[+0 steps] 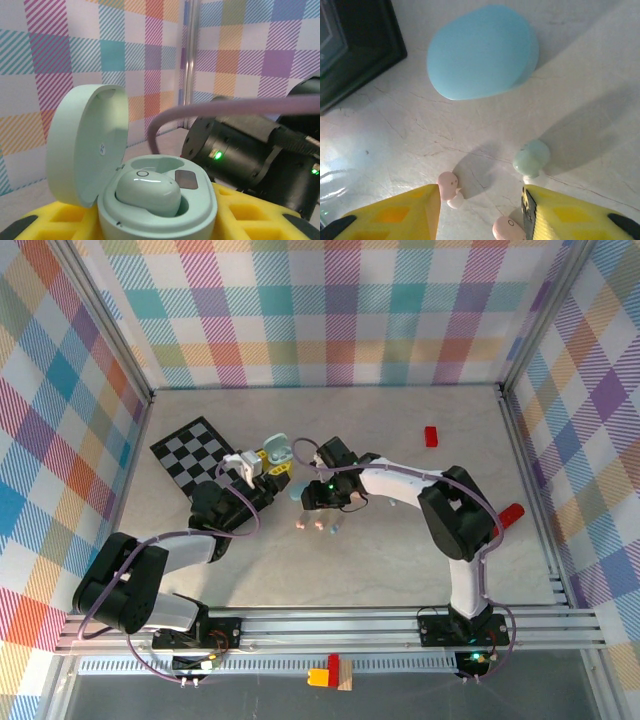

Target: Insert wireless bluetooth earbuds into charging case

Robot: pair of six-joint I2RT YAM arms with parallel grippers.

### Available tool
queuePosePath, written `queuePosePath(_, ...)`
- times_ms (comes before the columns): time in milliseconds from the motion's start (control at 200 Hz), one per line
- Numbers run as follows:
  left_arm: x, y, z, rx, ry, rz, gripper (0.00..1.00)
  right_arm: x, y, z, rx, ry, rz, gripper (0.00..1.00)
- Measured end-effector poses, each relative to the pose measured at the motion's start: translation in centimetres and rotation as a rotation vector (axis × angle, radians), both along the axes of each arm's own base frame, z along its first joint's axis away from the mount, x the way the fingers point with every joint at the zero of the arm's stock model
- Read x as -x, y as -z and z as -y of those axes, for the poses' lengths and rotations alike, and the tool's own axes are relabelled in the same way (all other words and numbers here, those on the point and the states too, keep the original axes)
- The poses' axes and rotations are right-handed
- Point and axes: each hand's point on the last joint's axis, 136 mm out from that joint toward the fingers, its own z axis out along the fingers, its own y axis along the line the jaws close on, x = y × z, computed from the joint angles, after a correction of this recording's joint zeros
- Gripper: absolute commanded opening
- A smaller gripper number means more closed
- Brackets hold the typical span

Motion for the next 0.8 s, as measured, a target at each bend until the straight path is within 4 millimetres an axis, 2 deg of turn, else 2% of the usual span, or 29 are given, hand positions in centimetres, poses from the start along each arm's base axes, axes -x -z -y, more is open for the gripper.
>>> queuePosePath(175, -0.9, 0.0, -1.4, 0.005, -0.05, -0.003, 0.43, -1.3, -0.9, 0.7, 0.092, -0.011, 0.094, 0.44)
queuePosePath(280, -1.9, 0.0, -3.2, 0.02, -0.111, -0.015, 0.43, -2.2, -1.7, 0.5, 0.165, -0.01, 0.158, 0.42)
queuePosePath(375, -2.9, 0.0, -5.2, 0.038, -0.176, -0.03, 0.43, -2.3, -2.0, -0.1, 0.209, -0.009, 0.192, 0.42)
queuePosePath(475, -3.6, 0.0, -6.9, 0.054, -0.229, -0.04, 0.43, -1.8, -1.3, -0.2, 0.25, 0.001, 0.179, 0.48)
queuePosePath(630, -4.1, 0.0, -8.3, 0.068, -0.271, -0.048, 0.43, -1.5, 1.0, 0.9, 0.338, 0.041, 0.132, 0.49)
queuePosePath(800, -4.4, 0.0, -9.2, 0.079, -0.295, -0.055, 0.43, -2.3, 1.8, 1.2, 0.423, 0.07, 0.15, 0.49)
